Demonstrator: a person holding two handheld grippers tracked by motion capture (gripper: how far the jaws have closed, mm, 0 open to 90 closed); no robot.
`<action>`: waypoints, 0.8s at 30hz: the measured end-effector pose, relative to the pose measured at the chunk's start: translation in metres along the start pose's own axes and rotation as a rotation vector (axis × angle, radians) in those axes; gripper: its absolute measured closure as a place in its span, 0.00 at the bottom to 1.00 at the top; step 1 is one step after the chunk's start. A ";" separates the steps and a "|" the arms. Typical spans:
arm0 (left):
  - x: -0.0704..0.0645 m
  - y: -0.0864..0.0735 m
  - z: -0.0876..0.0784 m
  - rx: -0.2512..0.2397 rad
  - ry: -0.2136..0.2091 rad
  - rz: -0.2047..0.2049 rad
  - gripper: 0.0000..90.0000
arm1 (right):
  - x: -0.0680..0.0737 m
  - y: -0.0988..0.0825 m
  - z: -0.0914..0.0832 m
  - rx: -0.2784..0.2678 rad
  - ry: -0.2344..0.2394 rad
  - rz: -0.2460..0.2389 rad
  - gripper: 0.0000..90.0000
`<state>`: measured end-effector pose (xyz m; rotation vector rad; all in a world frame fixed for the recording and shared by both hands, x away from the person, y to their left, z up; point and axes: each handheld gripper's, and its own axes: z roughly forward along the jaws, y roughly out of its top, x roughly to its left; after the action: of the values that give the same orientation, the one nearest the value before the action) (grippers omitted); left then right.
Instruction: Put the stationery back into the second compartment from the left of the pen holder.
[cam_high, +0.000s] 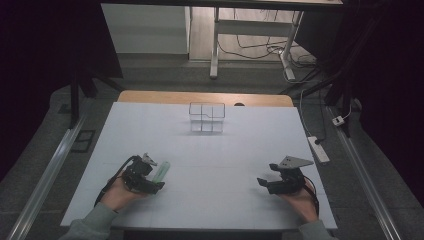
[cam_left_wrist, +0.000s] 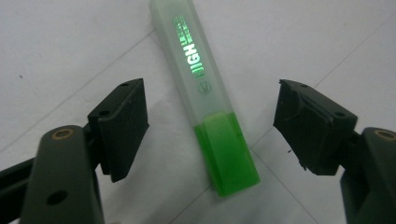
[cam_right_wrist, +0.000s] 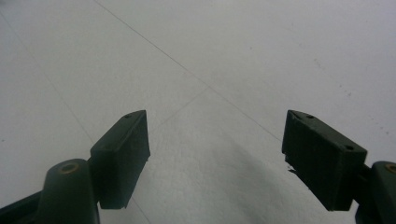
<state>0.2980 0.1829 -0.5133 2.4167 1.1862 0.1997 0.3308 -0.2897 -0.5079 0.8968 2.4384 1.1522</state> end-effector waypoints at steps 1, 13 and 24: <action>0.000 0.000 0.001 0.007 -0.002 -0.004 0.32 | 0.000 0.000 0.000 0.001 0.001 0.000 0.25; 0.005 -0.003 0.004 0.049 0.018 -0.024 0.56 | 0.001 0.000 -0.002 -0.001 -0.005 0.005 0.25; 0.006 -0.001 0.004 0.060 0.041 -0.008 0.74 | 0.002 0.000 -0.001 0.005 -0.005 0.002 0.25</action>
<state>0.3021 0.1868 -0.5176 2.4702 1.2366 0.2155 0.3285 -0.2892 -0.5071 0.9032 2.4380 1.1430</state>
